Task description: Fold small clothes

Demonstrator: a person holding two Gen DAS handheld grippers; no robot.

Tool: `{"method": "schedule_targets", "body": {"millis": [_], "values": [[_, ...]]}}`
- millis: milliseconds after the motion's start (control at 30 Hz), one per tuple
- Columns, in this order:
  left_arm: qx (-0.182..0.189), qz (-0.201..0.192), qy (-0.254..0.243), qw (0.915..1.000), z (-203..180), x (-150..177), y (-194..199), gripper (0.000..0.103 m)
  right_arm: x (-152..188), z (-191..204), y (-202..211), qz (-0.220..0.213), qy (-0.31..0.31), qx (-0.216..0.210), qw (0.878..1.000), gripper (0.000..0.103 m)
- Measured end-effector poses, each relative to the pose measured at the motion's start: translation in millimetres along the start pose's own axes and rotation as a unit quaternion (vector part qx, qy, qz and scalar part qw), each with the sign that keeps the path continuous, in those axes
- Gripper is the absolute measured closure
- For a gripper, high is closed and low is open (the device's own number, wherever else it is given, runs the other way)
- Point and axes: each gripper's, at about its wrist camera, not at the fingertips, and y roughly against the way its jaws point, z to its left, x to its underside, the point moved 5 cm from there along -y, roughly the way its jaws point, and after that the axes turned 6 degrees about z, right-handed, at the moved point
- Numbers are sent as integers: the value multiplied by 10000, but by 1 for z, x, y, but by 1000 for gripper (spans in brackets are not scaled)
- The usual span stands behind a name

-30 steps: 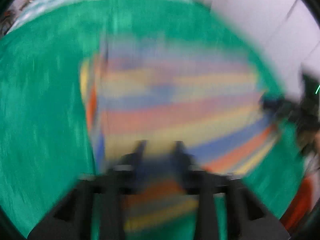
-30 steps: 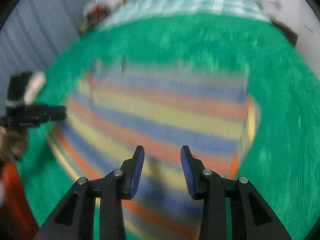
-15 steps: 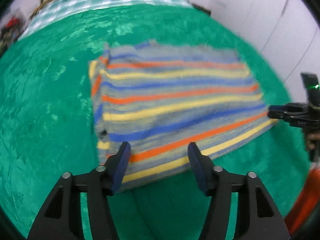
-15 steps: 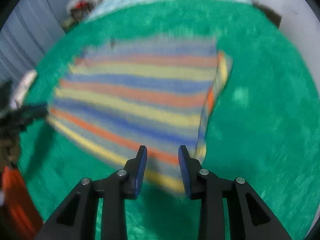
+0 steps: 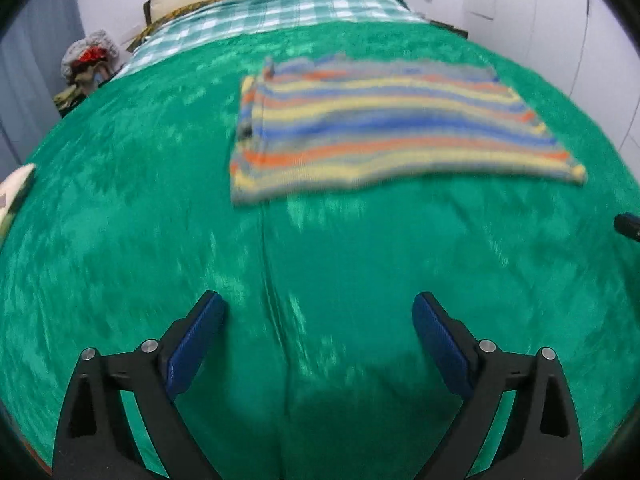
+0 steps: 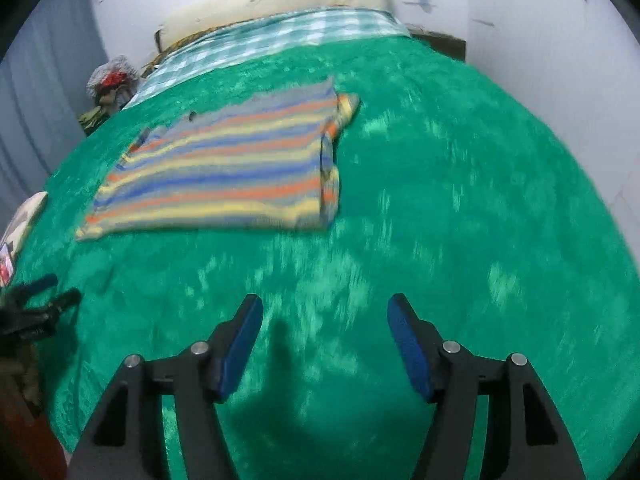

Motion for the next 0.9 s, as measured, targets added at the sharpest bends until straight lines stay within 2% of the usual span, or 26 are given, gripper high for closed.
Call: {"method": "schedule_targets", "body": {"millis": [67,200,367,900], "values": [[70,-132,61,9999,-1,9,-5,3,14,0,-9,5,-55,68,10000,37],[284,-196,174,9993,6,14,-7,1,19,3,-18,-175,98,76,9998,31],[239,-361,145,9990,4,18,-5,1,24,5,-23,-355,198,-49,9992,22],[240,-407,137,9988,2,20,-7,1,22,8,-27,-393,344,145,9985,20]]}}
